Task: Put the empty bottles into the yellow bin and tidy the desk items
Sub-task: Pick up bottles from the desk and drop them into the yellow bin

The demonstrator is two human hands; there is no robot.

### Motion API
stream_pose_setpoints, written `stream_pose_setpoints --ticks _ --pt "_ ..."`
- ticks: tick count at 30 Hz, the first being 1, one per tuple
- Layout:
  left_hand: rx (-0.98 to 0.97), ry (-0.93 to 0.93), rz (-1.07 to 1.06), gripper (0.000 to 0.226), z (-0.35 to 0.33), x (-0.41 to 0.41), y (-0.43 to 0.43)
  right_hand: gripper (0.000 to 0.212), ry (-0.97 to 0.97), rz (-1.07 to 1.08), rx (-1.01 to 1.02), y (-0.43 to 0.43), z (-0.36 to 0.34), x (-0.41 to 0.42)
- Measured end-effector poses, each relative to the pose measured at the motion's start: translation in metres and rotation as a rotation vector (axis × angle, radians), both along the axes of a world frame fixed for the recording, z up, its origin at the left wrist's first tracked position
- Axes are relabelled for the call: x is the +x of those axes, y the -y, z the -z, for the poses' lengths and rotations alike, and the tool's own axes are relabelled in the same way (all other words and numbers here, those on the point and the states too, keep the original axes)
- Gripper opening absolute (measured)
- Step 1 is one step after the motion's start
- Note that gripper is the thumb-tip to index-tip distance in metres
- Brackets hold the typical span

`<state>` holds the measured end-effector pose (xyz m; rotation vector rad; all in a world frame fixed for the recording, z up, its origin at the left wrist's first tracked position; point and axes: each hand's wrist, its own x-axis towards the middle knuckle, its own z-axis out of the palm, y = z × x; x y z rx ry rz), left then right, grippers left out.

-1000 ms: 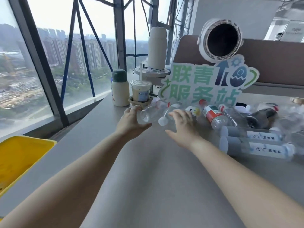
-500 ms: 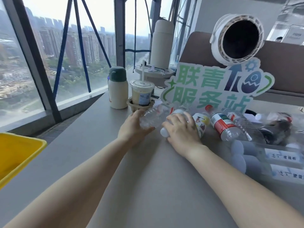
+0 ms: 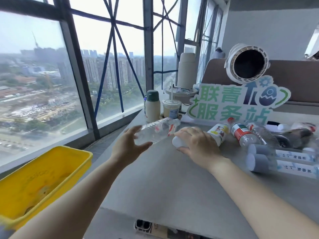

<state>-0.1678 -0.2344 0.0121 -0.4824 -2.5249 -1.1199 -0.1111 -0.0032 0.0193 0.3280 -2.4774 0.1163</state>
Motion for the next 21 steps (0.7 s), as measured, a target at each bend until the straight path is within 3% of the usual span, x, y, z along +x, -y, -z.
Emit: stream_pose_setpoints --ticks 7,12,16,21 --pt "0.053 -0.067 -0.126 0.071 -0.025 0.075 0.097 0.042 -0.198 -0.205 -0.092 0.074 -0.028 0.055" --pt "0.112 -0.097 -0.208 0.072 -0.023 0.118 0.182 0.041 -0.21 -0.324 -0.384 0.144 -0.038 0.078" --pt "0.074 -0.13 -0.306 0.074 -0.016 0.138 0.262 0.049 -0.19 -0.461 -0.602 0.209 -0.036 0.052" --pt "0.096 -0.166 -0.476 0.078 -0.005 0.133 0.35 0.041 -0.186 -0.554 -0.765 0.299 -0.028 -0.003"
